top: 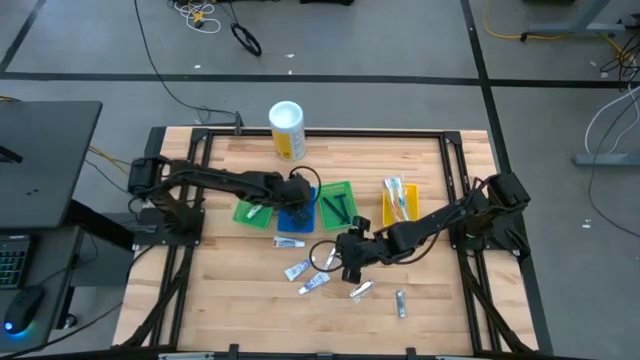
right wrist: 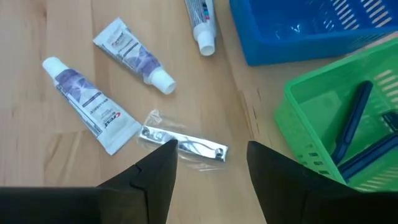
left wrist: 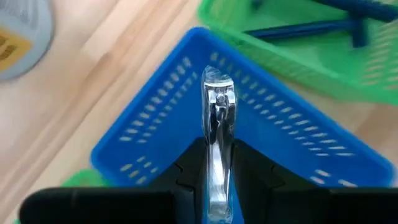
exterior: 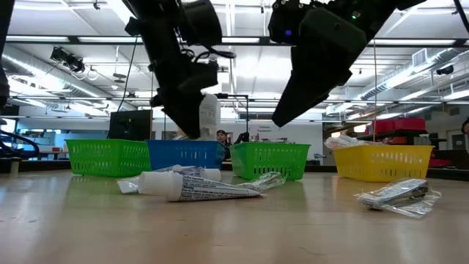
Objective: Pick & Place Travel size toiletries
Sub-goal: Put the silver nail cutter into the blue bin, then put the purple and white toothpaste into the left green bin
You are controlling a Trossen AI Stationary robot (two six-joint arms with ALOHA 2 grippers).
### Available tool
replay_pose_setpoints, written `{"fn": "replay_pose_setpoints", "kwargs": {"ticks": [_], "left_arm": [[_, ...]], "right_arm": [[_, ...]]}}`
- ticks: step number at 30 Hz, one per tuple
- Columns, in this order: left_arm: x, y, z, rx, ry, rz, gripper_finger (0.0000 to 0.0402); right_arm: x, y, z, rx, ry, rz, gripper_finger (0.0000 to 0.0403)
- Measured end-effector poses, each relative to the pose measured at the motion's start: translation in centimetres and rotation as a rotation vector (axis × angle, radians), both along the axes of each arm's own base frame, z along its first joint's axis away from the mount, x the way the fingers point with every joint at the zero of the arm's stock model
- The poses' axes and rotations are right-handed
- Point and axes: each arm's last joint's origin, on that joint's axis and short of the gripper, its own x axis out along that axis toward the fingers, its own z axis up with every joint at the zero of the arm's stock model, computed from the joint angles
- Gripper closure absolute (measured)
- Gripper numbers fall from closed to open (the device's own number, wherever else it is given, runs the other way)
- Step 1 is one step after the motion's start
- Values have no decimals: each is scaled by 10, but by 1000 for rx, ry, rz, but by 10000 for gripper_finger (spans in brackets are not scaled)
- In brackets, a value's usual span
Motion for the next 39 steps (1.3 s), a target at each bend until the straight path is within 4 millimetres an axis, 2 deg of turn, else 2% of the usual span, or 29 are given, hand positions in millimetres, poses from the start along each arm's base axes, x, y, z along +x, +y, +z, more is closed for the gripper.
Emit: {"fn": "replay_pose_setpoints", "kwargs": {"ticks": [9, 15, 20, 33, 39], "left_arm": [[14, 4, -22, -51, -13, 1, 331], [13, 4, -32, -80, 12, -14, 331], [13, 4, -31, -65, 7, -8, 322], [12, 5, -31, -35, 55, -102, 238], [11, 2, -13, -59, 17, -125, 235]], "right_arm": [[0, 0, 0, 3, 7, 3, 199], [-1, 0, -1, -3, 18, 6, 199], [-2, 0, -1, -6, 23, 9, 199], [-2, 0, -1, -5, 23, 10, 199], [-1, -1, -1, -9, 24, 12, 199]]}}
